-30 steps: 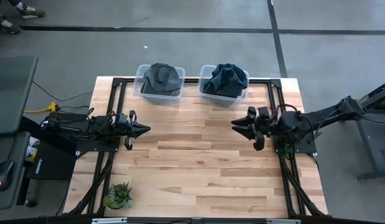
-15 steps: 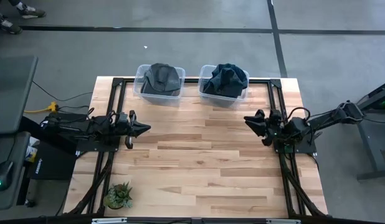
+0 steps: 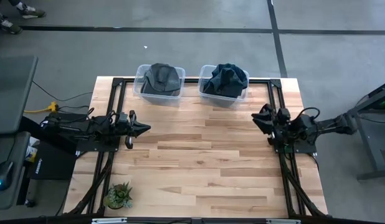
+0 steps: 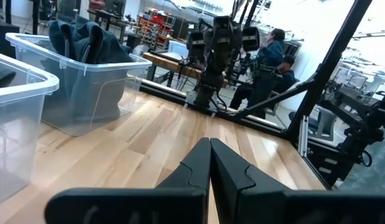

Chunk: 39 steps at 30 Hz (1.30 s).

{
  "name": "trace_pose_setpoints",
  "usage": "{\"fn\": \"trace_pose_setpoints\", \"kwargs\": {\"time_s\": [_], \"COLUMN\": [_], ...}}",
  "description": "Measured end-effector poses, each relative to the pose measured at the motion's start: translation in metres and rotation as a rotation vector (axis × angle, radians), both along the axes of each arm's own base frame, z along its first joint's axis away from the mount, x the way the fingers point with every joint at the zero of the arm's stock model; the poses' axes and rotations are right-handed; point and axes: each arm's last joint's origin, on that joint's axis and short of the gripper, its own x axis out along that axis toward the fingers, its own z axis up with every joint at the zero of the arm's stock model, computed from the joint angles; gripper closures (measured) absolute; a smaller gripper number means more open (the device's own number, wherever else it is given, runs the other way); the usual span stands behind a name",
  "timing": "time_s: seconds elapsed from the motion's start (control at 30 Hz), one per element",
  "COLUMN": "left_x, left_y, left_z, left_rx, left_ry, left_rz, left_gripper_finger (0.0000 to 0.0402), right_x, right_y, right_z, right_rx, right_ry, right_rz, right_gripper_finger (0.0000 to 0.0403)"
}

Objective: Pick & Place hat
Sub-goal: Return to Home Position

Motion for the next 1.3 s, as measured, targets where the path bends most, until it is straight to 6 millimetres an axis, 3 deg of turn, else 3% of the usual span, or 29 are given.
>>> {"fn": "trace_pose_setpoints", "kwargs": {"time_s": [0.13,0.33,0.67,0.93,1.3], "left_x": [0.000,0.000,0.000,0.000,0.000], "left_y": [0.000,0.000,0.000,0.000,0.000], "left_z": [0.000,0.000,0.000,0.000,0.000], "left_rx": [0.000,0.000,0.001,0.001,0.001], "left_ry": [0.000,0.000,0.000,0.001,0.000], "left_rz": [0.000,0.002,-0.013,-0.013,-0.013], "left_gripper_finger": [0.0400,0.0400,0.0400,0.0400,0.0400], "right_x": [-0.009,-0.003,0.000,0.001,0.001], "right_y": [-0.001,0.001,0.002,0.003,0.003], "right_z": [-0.007,-0.018,-0.041,-0.042,-0.041], "right_rx": [0.010,0.011,0.006,-0.095,-0.096], "right_ry": [0.043,0.196,0.439,0.458,0.454], "right_rz": [0.046,0.142,0.150,0.151,0.152], "right_gripper_finger": [0.0303,0.0326,0.0351,0.0356,0.0352]}}
